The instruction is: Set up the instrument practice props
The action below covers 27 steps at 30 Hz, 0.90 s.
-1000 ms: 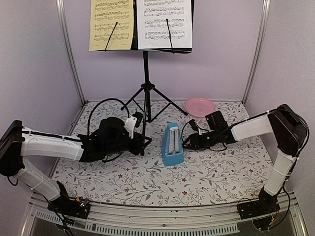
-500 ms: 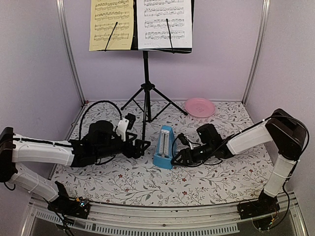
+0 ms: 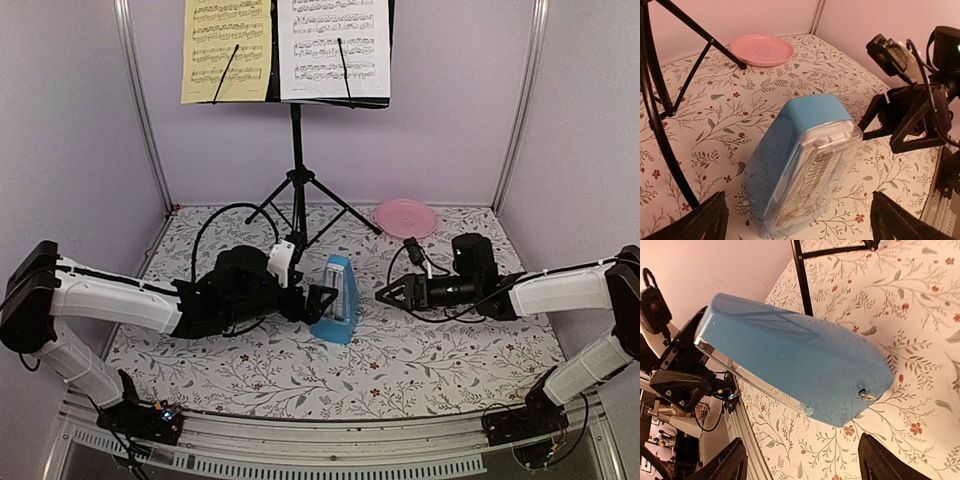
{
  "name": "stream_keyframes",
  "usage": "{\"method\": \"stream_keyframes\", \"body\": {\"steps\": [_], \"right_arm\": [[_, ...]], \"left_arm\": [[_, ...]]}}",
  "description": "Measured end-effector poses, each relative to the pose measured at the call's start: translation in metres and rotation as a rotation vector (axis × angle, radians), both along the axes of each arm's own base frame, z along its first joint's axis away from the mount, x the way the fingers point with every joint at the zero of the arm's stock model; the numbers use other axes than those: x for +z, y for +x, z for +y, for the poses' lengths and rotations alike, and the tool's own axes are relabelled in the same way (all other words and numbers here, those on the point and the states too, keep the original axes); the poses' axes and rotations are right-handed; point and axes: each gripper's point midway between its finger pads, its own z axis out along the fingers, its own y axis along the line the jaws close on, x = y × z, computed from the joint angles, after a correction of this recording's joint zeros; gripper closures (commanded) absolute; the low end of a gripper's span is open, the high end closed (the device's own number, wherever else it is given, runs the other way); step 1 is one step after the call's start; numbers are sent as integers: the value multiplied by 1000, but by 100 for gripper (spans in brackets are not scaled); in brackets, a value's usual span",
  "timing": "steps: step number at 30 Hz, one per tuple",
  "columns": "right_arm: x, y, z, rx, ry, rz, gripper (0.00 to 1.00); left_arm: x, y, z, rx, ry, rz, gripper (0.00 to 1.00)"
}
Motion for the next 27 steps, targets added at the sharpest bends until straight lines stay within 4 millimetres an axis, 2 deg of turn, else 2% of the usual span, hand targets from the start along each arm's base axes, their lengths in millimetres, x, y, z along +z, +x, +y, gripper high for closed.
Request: {"method": "stream_keyframes", "body": {"steps": [4, 7, 12, 16, 21, 27], "right_arm": [[20, 9, -18, -64, 22, -39, 11], [27, 11, -24, -91, 19, -58, 7], [24, 10, -35, -137, -12, -60, 4], [22, 10, -42, -172, -43, -61, 3], [22, 11, -51, -209, -77, -74, 4], [15, 13, -57, -230, -121, -78, 8]], "left_arm": [[-4, 3, -14, 7, 2, 11, 1], [-2, 10, -23, 35, -3, 17, 1], [1, 25, -33, 97, 1, 24, 1], [-6, 36, -43, 125, 25, 40, 3], [-23, 45, -52, 151, 79, 72, 14], [-35, 46, -53, 162, 128, 96, 43]]}}
